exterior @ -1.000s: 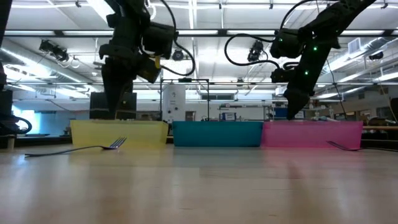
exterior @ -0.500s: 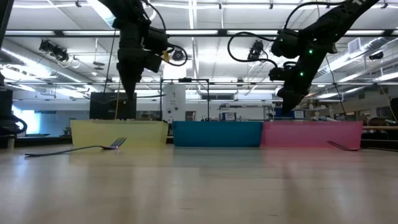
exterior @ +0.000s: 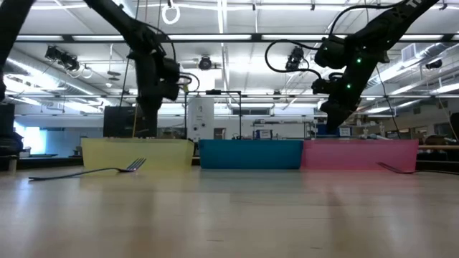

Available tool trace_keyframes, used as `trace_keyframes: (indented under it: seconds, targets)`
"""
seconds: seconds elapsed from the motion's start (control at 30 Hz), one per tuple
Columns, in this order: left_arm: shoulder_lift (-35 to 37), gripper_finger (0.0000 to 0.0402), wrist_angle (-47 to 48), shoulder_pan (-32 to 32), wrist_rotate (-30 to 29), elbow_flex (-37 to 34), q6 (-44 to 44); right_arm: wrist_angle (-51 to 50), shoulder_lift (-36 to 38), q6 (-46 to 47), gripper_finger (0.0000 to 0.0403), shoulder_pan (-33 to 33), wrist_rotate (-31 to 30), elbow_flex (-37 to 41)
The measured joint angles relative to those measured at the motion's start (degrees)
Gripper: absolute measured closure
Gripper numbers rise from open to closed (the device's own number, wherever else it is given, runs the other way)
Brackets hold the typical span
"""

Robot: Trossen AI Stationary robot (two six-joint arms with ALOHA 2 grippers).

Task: Sort silverware by color (type)
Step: Put the blue fork into the yellow bin

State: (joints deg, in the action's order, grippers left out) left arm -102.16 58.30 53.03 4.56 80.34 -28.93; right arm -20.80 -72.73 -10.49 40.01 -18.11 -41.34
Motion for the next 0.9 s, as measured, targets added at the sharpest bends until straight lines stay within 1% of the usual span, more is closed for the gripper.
trace_keyframes:
  seconds: [0.2, 0.3, 0.4, 0.6, 0.9]
  targets:
    - [-4.78, 0.0398, -0.29, 0.29, 0.13, -0.03, -5.38, -0.02, 0.00, 4.72, 0.0304, -0.02, 0.02, 0.00]
    - [-6.17, 0.0397, -2.77, 0.24, -0.01, -0.09, -7.67, -0.04, 0.00, 7.69, 0.0304, -0.02, 0.02, 0.00]
    - [-7.07, 0.0393, -5.07, 0.24, -0.76, -0.09, -7.80, -0.04, 0.00, 10.75, 0.0304, -0.07, 0.04, 0.00]
    - [-8.38, 0.0376, -5.63, 0.54, -1.90, -0.07, -7.79, -0.32, 0.00, 15.08, 0.0304, -1.03, 0.07, 0.00]
    - [-10.37, 0.0353, -7.17, 0.53, -1.92, -0.07, -5.89, -0.64, 0.00, 16.75, 0.0304, -2.63, 0.08, 0.00]
